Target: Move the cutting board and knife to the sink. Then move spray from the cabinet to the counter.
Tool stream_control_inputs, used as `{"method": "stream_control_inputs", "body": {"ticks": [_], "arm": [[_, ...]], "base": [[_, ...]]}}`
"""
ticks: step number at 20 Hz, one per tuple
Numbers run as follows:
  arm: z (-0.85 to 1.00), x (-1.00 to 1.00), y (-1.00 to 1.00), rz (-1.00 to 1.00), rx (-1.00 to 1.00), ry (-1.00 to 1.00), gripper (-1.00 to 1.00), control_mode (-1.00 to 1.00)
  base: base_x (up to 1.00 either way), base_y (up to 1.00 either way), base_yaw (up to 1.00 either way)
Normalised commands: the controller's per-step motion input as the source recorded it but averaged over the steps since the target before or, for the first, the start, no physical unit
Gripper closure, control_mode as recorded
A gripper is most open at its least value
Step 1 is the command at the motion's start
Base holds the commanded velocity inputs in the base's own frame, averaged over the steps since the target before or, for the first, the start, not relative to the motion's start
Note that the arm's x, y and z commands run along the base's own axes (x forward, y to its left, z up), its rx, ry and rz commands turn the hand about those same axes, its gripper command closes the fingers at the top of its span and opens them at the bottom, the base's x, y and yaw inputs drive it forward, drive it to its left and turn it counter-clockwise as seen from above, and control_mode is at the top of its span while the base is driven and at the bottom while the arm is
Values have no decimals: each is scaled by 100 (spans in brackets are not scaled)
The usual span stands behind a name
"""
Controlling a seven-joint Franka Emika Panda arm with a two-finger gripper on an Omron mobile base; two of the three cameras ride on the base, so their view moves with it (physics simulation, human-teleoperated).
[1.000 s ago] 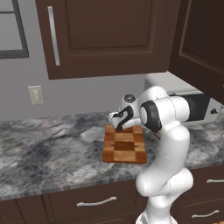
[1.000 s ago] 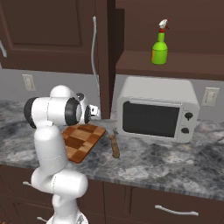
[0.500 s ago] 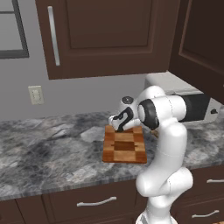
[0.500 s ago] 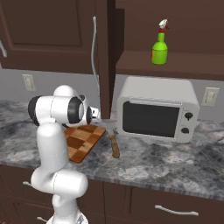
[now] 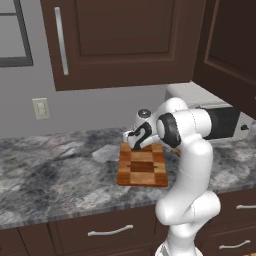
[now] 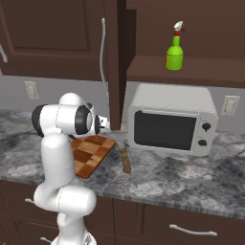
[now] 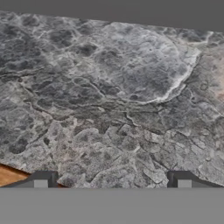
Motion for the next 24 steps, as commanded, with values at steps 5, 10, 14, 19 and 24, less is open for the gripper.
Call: {"method": "stream_control_inputs", "body": {"ticks": [5,10,14,19,24], "arm": [[0,3,0,0,0,0,-100,-100],[-7,23,0,0,0,-2,-100,-100],[-38,18,0,0,0,-6,-100,-100],[-64,0,0,0,0,-4,-100,-100],[-54,1,0,0,0,-2,-100,-100]], "base": [[0,0,0],[0,0,0],[0,0,0],[0,0,0],[0,0,0]]}}
